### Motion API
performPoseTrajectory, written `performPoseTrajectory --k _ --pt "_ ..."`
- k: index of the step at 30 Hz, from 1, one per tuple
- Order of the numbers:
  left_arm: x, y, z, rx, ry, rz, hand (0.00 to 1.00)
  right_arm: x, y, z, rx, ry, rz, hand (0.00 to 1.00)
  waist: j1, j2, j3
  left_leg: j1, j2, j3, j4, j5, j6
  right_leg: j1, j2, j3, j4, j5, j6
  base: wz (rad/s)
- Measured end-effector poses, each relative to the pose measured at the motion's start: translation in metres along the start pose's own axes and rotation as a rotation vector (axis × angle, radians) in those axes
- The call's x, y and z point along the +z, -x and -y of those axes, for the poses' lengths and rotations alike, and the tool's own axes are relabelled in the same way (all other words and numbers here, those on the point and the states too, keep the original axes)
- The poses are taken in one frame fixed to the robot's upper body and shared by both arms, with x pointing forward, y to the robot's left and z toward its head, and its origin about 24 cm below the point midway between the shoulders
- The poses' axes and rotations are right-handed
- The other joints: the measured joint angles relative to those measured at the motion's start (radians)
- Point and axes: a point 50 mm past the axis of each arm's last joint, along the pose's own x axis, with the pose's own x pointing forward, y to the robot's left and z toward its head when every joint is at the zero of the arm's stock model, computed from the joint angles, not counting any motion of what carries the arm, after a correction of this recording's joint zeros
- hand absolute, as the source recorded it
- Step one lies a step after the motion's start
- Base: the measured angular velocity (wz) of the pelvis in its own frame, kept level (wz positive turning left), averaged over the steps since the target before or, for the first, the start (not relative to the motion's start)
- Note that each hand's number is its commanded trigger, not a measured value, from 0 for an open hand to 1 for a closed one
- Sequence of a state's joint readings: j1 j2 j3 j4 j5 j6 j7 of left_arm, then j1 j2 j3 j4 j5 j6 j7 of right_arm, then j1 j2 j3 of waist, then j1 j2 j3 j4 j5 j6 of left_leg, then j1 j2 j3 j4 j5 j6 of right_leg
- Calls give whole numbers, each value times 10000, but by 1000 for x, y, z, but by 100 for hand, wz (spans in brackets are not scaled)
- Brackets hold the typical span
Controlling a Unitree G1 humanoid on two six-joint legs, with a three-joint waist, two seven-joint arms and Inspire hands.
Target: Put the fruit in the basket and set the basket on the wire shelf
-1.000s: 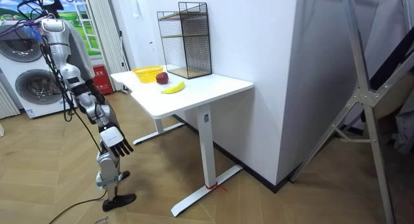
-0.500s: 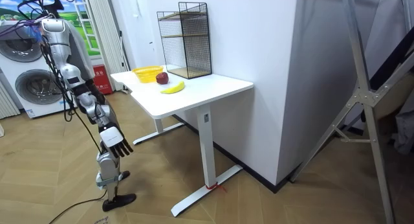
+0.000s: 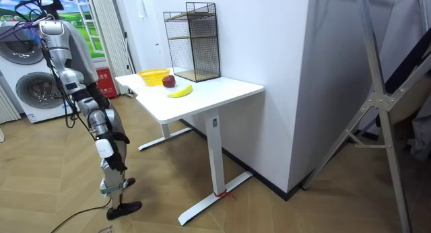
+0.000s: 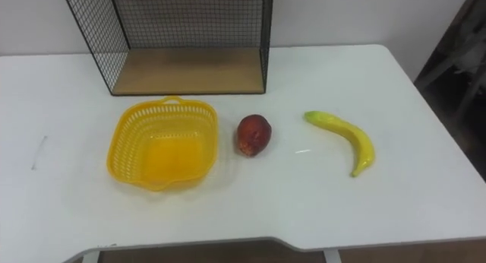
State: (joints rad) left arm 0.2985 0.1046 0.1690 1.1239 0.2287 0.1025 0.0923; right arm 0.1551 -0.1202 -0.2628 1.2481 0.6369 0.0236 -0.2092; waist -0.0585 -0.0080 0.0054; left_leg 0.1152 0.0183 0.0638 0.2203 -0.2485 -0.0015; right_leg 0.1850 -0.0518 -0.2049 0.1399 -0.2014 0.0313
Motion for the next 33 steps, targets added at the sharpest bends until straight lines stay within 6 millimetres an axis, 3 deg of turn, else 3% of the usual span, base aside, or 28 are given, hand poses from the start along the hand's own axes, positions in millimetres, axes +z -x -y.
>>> performPoseTrajectory --k 6,12,21,27,33 --pt "-4 0 -6 259 541 -139 0 10 0 10 -1376 -2922 -147 0 -215 -71 -53 -2 10 130 -12 3 5 -121 1 124 79 -18 0 -6" --pt "1 0 -13 804 632 87 0 37 4 17 -3010 -5657 182 0 -474 -181 -115 -10 2 161 20 4 6 -147 -8 134 112 -36 13 0" --pt "8 0 -26 1232 614 509 0 82 21 26 -4498 -7744 1393 0 -472 -183 -133 -133 -6 190 16 6 8 -291 -19 176 136 -50 16 0" --pt "20 0 -31 1362 637 1043 0 132 54 34 -5620 -8000 4311 0 -478 -169 -133 -528 -6 184 36 27 17 -708 -19 223 322 -55 23 -1" --pt "25 1 -32 1420 538 1421 0 186 116 31 -6708 -6853 9411 0 -426 -229 -105 -617 -14 179 6 33 19 -817 -20 239 324 -52 24 0"
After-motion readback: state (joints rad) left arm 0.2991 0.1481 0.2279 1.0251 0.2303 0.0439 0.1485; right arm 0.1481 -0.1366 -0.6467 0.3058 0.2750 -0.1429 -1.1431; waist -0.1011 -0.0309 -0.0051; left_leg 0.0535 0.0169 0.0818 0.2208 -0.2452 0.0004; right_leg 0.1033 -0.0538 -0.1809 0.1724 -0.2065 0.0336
